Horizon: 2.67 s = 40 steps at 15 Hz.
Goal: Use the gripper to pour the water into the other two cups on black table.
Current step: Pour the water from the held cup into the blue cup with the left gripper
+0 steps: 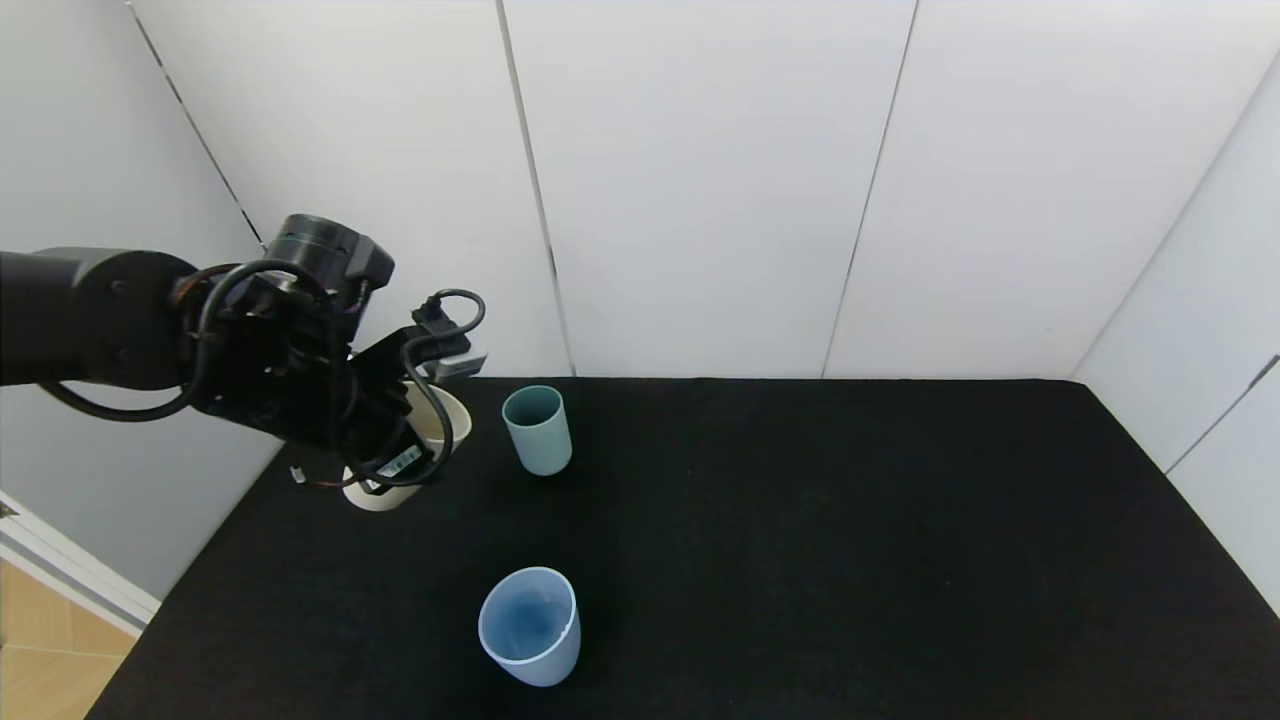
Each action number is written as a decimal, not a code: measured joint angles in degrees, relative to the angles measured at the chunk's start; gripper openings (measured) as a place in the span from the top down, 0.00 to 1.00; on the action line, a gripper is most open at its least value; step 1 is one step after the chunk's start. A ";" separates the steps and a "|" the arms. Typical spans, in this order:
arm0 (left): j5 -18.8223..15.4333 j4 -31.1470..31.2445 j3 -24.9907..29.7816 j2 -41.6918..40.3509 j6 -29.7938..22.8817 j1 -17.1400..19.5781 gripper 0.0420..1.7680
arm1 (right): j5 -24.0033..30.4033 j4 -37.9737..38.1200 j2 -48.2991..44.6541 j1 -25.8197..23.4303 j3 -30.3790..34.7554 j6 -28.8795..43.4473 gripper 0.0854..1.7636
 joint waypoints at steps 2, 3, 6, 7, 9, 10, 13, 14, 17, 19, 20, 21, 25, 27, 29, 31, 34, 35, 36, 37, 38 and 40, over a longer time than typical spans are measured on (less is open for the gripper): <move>-0.13 -0.02 4.62 -4.79 0.44 -0.12 0.30 | 0.00 0.00 0.00 0.00 0.00 -0.02 0.03; -0.16 -0.20 6.85 -7.02 0.68 -0.45 0.30 | -0.02 0.00 0.00 0.00 0.00 0.00 0.03; -0.20 -0.28 13.36 -13.23 0.88 -2.51 0.30 | -0.02 0.00 0.00 0.00 0.00 0.00 0.03; -0.18 -0.33 15.43 -15.07 0.99 -3.50 0.30 | -0.02 0.00 0.00 0.00 0.00 0.00 0.03; -0.09 -0.26 18.63 -18.02 1.27 -5.77 0.30 | -0.02 0.00 0.00 0.00 0.00 -0.02 0.03; 0.17 -0.13 19.90 -19.29 1.46 -7.20 0.30 | -0.02 0.00 0.00 0.00 0.00 0.00 0.03; 0.66 0.09 22.43 -21.41 1.54 -10.84 0.30 | 0.00 0.00 0.00 0.00 0.00 0.00 0.03; 0.88 0.07 23.24 -21.77 1.76 -11.84 0.30 | -0.02 0.00 0.00 0.00 0.00 0.00 0.03; 3.80 -0.15 25.08 -21.97 2.30 -14.73 0.30 | -0.02 0.00 0.00 0.00 0.00 0.00 0.03; 5.13 -0.13 25.36 -21.42 2.43 -16.10 0.30 | 0.00 0.00 0.00 0.00 0.00 -0.02 0.03; 5.30 -0.04 25.38 -20.99 2.50 -16.60 0.30 | -0.02 0.00 0.00 0.00 0.00 -0.02 0.03; 5.55 -0.02 25.43 -20.50 2.78 -17.07 0.30 | 0.00 0.00 0.00 0.00 -0.02 0.00 0.03; 8.83 -0.20 25.08 -17.64 3.61 -17.92 0.30 | -0.02 0.00 0.00 0.00 -0.02 0.00 0.03; 10.26 -0.26 24.53 -15.92 3.99 -18.03 0.30 | -0.02 0.00 0.00 0.00 0.00 -0.02 0.03; 10.89 -0.28 23.75 -14.08 4.41 -18.22 0.30 | 0.00 0.00 0.00 0.00 0.00 -0.02 0.03; 11.91 -0.20 22.82 -12.35 4.77 -18.86 0.30 | 0.02 0.00 0.00 0.00 0.00 0.00 0.03; 14.40 0.09 21.49 -9.86 4.96 -19.99 0.30 | -0.02 0.00 0.00 0.00 0.00 -0.02 0.03; 14.99 0.22 20.97 -9.14 4.96 -20.32 0.30 | -0.02 0.00 0.00 0.00 0.00 -0.02 0.03; 15.69 0.38 20.59 -8.51 4.96 -20.76 0.30 | -0.02 0.00 0.00 0.00 0.00 0.00 0.03; 16.38 0.44 20.22 -7.90 5.01 -21.31 0.30 | -0.02 0.00 0.00 0.00 0.00 -0.02 0.03; 17.23 0.52 20.03 -7.41 5.75 -21.86 0.30 | 0.00 0.02 0.00 0.00 0.00 0.00 0.03; 19.98 0.50 19.65 -6.74 7.35 -22.75 0.30 | 0.00 0.00 0.00 0.00 0.00 0.00 0.03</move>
